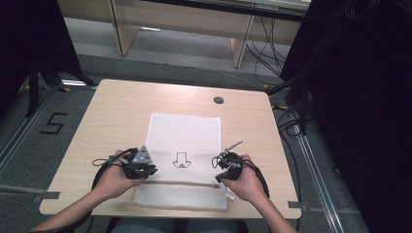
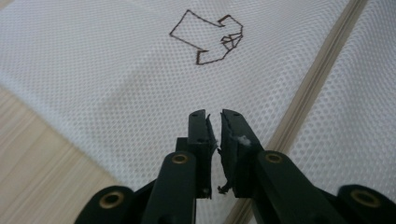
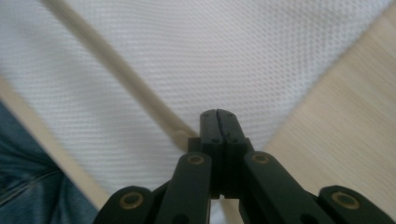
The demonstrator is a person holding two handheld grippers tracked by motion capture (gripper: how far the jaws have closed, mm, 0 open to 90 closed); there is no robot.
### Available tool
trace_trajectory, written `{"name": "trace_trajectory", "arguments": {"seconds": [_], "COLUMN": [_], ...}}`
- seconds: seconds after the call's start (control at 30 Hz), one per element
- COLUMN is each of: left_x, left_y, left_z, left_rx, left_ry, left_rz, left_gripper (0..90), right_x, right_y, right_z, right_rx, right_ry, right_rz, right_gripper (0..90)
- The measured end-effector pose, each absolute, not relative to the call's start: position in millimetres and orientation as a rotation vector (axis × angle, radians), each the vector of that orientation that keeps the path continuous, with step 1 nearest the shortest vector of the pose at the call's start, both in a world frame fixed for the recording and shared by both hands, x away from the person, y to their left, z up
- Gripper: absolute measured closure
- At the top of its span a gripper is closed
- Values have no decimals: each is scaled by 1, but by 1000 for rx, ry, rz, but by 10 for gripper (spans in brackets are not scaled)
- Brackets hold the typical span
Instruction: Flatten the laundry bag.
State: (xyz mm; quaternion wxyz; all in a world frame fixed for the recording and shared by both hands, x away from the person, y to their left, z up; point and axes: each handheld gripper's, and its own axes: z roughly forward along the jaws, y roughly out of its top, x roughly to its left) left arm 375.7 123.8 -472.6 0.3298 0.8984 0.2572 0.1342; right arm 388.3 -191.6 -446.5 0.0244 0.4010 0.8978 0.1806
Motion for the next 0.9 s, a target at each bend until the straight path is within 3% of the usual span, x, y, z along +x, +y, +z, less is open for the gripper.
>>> {"name": "trace_trajectory", "arguments": {"seconds": [0.33, 0.9], "left_x": [378, 368], "left_y": [112, 121], "left_z": [-489, -494], "left_rx": [2474, 2523], "left_ry": [631, 636], "left_rz": [305, 271], "left_gripper": [850, 849], "right_x": [395, 385], "right_y": [-200, -190], "right_z": [-474, -479], "right_rx": [1332, 1296], "right_ry": [2780, 2830], "right_rz": [530, 533], "right_gripper": [900, 900]}}
